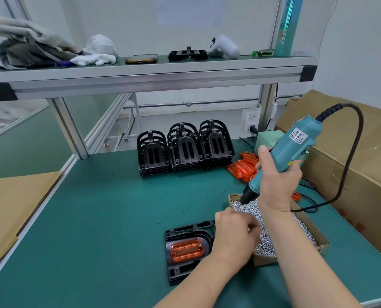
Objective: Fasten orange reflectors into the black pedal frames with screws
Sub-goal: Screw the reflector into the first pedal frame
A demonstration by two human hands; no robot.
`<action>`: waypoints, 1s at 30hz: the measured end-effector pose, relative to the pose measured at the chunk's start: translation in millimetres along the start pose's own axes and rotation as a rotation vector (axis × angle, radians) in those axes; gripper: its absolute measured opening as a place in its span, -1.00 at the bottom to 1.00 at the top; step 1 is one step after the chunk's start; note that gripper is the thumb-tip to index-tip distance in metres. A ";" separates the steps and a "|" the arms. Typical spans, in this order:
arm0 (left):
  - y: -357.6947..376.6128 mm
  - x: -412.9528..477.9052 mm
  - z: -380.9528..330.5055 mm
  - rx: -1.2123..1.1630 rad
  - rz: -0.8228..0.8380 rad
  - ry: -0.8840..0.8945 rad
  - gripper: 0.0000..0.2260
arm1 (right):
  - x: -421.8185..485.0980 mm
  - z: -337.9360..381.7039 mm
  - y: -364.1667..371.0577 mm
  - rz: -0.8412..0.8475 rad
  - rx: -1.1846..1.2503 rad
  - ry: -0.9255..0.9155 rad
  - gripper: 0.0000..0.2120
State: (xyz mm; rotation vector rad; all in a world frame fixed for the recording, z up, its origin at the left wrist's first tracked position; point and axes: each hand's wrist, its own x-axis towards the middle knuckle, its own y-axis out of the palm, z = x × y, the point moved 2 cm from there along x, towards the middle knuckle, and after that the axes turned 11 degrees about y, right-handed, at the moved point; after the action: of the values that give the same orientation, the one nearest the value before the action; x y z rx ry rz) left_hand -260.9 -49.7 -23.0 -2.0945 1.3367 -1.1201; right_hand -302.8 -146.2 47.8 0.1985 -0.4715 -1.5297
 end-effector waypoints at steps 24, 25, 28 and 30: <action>-70.1 -49.7 41.9 -1.647 -0.410 -0.895 -0.88 | -46.6 8.8 31.7 0.021 0.321 0.150 -0.83; -69.7 -49.5 41.3 -1.648 -0.408 -0.901 -0.87 | -47.2 8.5 32.1 0.024 0.317 0.148 -0.81; -69.5 -49.3 39.3 -1.667 -0.404 -0.905 -0.86 | -49.5 7.4 32.9 0.034 0.297 0.133 -0.79; -70.0 -49.5 38.6 -1.665 -0.405 -0.902 -0.85 | -50.1 6.7 33.2 0.035 0.292 0.125 -0.80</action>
State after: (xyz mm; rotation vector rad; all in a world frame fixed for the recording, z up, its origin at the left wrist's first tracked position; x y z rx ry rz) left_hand -201.7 23.1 -17.2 -3.1851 1.3691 1.4353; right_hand -274.0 -94.2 59.0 0.5070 -0.5947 -1.4010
